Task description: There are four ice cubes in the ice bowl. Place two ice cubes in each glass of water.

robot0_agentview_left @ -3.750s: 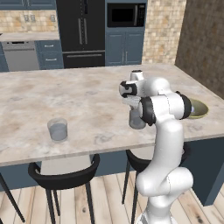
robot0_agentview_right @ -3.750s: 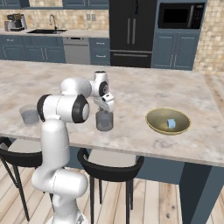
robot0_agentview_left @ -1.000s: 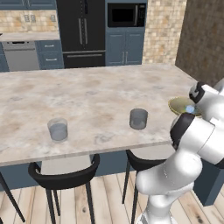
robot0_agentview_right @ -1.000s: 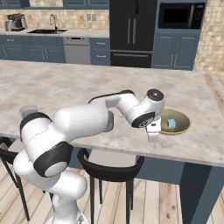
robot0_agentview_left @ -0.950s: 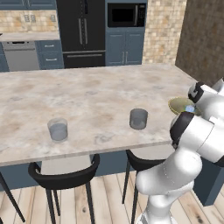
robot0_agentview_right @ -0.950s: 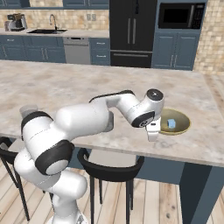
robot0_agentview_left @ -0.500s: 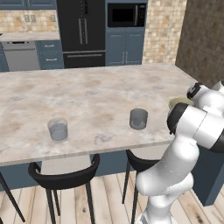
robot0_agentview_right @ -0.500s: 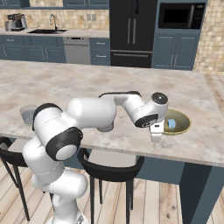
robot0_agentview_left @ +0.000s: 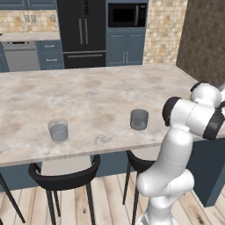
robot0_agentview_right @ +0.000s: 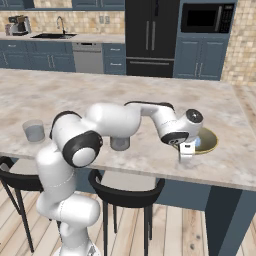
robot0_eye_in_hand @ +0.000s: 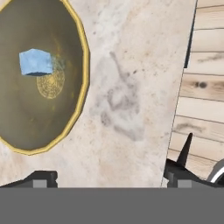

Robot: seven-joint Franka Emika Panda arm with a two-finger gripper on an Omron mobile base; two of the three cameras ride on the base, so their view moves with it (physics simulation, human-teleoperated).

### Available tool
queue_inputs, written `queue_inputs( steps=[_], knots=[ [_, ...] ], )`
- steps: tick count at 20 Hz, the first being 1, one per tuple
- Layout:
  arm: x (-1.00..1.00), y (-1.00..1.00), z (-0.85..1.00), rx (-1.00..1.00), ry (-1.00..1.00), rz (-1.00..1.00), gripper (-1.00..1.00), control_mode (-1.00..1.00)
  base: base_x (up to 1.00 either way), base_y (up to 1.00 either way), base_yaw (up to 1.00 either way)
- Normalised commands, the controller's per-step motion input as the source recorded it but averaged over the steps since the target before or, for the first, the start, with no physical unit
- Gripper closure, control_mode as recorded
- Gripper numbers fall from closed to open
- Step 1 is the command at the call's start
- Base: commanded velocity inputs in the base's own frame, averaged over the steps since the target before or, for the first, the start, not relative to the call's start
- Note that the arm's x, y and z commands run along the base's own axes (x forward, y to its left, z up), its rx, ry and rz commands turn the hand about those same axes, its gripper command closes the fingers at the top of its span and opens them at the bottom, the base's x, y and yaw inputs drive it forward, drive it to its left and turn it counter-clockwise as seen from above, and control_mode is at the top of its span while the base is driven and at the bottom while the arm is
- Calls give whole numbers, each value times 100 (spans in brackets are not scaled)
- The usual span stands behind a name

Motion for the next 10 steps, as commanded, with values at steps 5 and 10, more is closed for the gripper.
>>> queue_inputs(
  steps=[5,10],
  knots=[
    [19,-17,-37,1,1,1,-100,-100,0,0,0],
    [37,-1,-35,0,0,0,-100,-100,0,0,0]
  ],
)
